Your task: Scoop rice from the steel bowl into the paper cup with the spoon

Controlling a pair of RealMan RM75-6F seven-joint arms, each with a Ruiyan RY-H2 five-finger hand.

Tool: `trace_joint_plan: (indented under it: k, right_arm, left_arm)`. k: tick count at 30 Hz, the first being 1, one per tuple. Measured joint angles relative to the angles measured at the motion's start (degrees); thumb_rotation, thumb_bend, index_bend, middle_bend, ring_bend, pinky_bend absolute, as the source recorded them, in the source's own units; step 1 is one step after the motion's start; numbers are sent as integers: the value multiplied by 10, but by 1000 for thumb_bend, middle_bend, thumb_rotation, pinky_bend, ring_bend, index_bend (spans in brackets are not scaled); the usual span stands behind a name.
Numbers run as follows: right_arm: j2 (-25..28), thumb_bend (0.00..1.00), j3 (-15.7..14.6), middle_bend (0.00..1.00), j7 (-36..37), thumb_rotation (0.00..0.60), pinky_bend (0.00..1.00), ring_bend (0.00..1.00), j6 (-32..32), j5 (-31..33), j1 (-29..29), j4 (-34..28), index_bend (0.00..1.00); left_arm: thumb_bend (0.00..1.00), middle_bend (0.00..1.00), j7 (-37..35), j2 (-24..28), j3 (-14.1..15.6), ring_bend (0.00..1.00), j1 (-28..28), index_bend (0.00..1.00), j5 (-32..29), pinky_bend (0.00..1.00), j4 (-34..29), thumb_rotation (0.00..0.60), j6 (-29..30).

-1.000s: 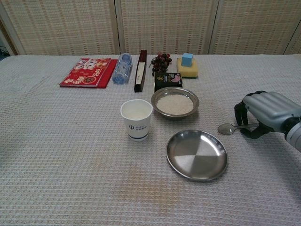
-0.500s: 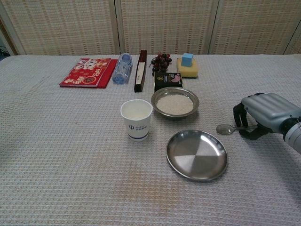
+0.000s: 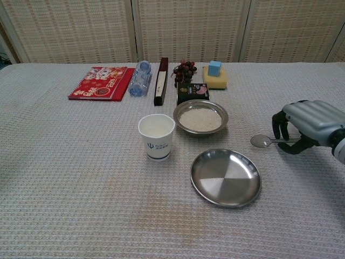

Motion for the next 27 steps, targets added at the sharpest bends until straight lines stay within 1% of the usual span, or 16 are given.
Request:
trace_joint_plan:
  k: [7,13,20,23,27]
  right_arm:
    - [50,363,7,561,-14,600,146,191,20,-6,-4,-59,906]
    - [90,363,28,561,-65,600,147,191,27,-3,10,-118,906]
    - [105,363,65,561,-173,600,147,191,10,27,70,-154,906]
    - [99,363,79,561,-222,600,147,191,0,50,103,-155,906]
    - [79,363,89,561,-285,600,147,191,-13,87,145,-145,906]
  left_arm:
    - [559,0,1,0,1,0,1,0,3,156,-1,600,2]
    - [560,0,4,-1,2,0,1,0,5,156,-1,600,3]
    - [560,0,4,0,3,0,2,0,7,157,-2,600,6]
    - [560,0,1,1,3,0,2,0,7,156,-2,600,6]
    - [560,0,-5,3,3,0,2,0,8,156,-1,600,7]
